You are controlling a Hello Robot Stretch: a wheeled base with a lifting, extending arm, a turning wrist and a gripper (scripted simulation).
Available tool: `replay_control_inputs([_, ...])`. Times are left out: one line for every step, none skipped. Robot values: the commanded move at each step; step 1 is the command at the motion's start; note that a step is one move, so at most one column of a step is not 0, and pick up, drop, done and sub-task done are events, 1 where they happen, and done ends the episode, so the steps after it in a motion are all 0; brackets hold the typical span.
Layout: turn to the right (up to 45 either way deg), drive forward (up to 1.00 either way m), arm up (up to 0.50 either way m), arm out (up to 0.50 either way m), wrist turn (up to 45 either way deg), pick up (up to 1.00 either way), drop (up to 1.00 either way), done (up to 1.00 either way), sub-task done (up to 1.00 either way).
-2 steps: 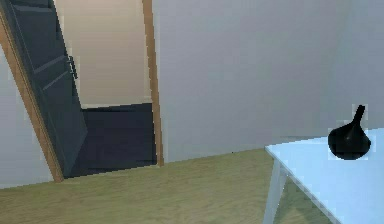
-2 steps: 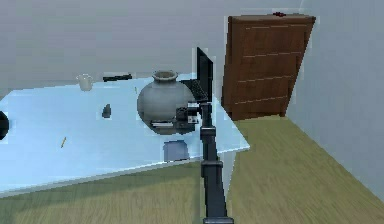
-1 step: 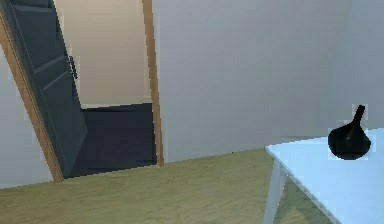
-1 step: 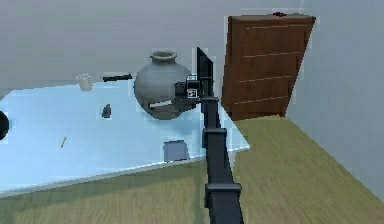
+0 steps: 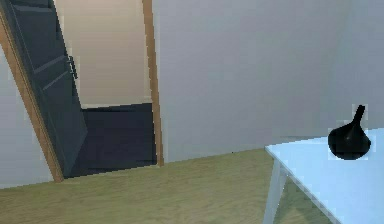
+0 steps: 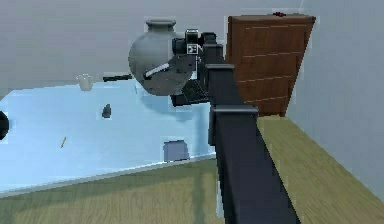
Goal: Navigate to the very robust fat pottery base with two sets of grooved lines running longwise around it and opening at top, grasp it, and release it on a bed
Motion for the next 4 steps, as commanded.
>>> replay_control_inputs([0.0,0.0,0.0,0.0,-45.0,0.0,0.0,0.0,0.0])
replay_control_inputs([0.0,0.0,0.0,0.0,-45.0,0.0,0.0,0.0,0.0])
replay_control_inputs([0.0,0.0,0.0,0.0,-9.0,0.0,0.0,0.0,0.0])
replay_control_inputs([0.0,0.0,0.0,-0.48,0.0,0.0,0.0,0.0,0.0])
